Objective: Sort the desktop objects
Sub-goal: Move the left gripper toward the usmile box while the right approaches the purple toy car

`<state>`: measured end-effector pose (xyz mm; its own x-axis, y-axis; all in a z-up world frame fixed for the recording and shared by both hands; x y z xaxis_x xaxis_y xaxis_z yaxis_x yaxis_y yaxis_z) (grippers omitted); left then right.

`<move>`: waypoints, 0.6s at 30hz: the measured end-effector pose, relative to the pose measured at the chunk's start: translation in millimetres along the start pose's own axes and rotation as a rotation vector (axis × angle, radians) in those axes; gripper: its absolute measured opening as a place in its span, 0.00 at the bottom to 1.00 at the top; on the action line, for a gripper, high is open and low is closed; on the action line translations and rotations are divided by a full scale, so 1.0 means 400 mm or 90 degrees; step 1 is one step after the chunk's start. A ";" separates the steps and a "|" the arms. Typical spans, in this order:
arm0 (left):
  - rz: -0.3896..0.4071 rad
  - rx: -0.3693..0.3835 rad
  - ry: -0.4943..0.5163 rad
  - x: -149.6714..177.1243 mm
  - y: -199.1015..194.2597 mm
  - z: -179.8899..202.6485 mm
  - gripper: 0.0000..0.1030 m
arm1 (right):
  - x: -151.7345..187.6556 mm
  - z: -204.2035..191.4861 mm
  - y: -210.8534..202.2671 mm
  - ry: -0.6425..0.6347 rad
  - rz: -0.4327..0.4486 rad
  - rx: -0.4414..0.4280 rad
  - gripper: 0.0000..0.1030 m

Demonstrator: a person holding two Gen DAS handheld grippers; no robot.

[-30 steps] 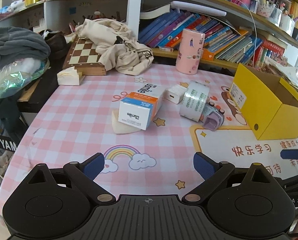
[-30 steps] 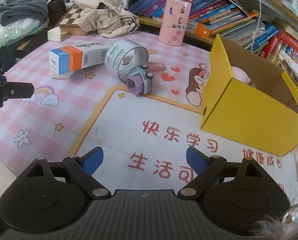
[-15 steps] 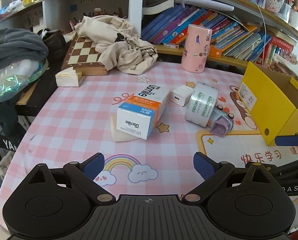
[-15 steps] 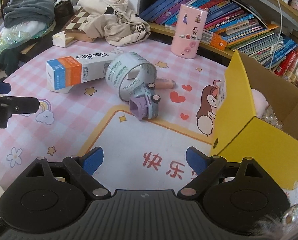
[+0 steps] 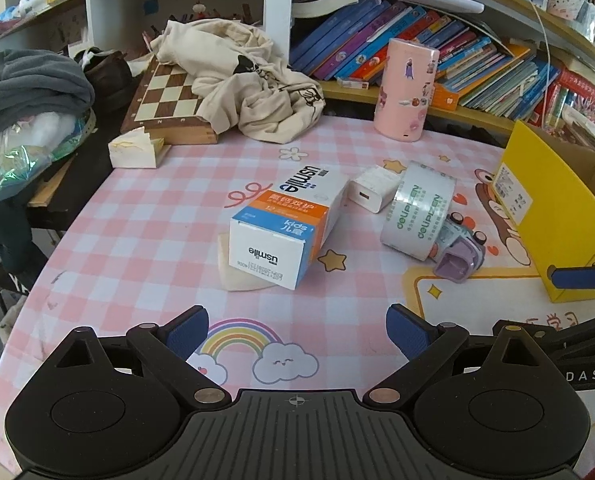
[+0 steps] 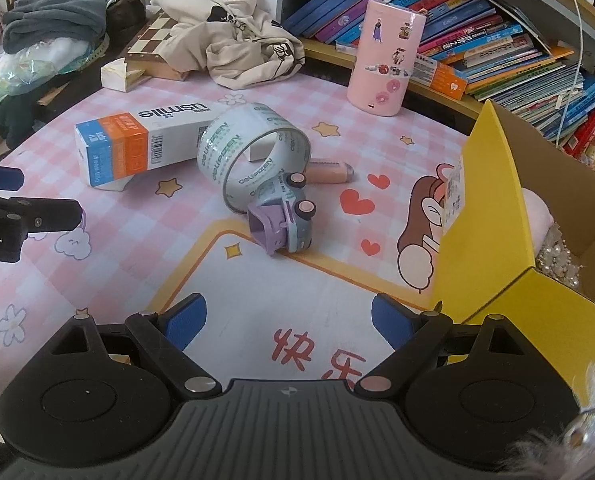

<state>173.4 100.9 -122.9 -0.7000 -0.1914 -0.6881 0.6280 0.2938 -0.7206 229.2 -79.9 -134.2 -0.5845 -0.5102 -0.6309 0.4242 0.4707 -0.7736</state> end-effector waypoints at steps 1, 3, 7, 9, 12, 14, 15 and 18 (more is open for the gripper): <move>-0.001 -0.002 0.001 -0.001 0.003 0.001 0.95 | -0.002 0.002 0.003 0.000 0.000 -0.001 0.87; -0.002 -0.004 0.004 -0.003 0.009 0.004 0.95 | -0.009 0.003 0.009 -0.002 0.002 -0.002 0.87; -0.001 -0.012 0.014 -0.015 0.026 0.010 0.95 | -0.026 -0.001 0.024 -0.014 0.010 -0.008 0.87; -0.001 -0.018 0.017 -0.021 0.034 0.012 0.95 | -0.035 -0.002 0.030 -0.019 0.014 -0.010 0.87; 0.000 -0.023 0.022 -0.029 0.047 0.015 0.95 | -0.047 0.002 0.041 -0.022 0.018 -0.012 0.87; 0.003 -0.027 0.026 -0.038 0.056 0.016 0.95 | -0.053 0.009 0.050 -0.021 0.021 -0.011 0.87; 0.005 -0.029 0.028 -0.043 0.060 0.017 0.94 | -0.057 0.013 0.054 -0.020 0.022 -0.011 0.87; 0.018 -0.033 0.028 -0.065 0.072 0.018 0.94 | -0.067 0.024 0.070 -0.017 0.025 -0.014 0.86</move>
<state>211.9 107.5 -126.3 -0.6973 -0.1407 -0.7029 0.6302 0.3469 -0.6946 263.4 -59.9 -139.7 -0.5488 -0.5106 -0.6619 0.4310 0.5056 -0.7474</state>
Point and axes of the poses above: each gripper's, at about its wrist camera, not at the fingertips, and y roughly the way its jaws point, z to its right, x to its underside, the point moved 10 cm from there along y, roughly the way its jaws point, and after that the axes turned 10 degrees about -x, right-handed, at the moved point
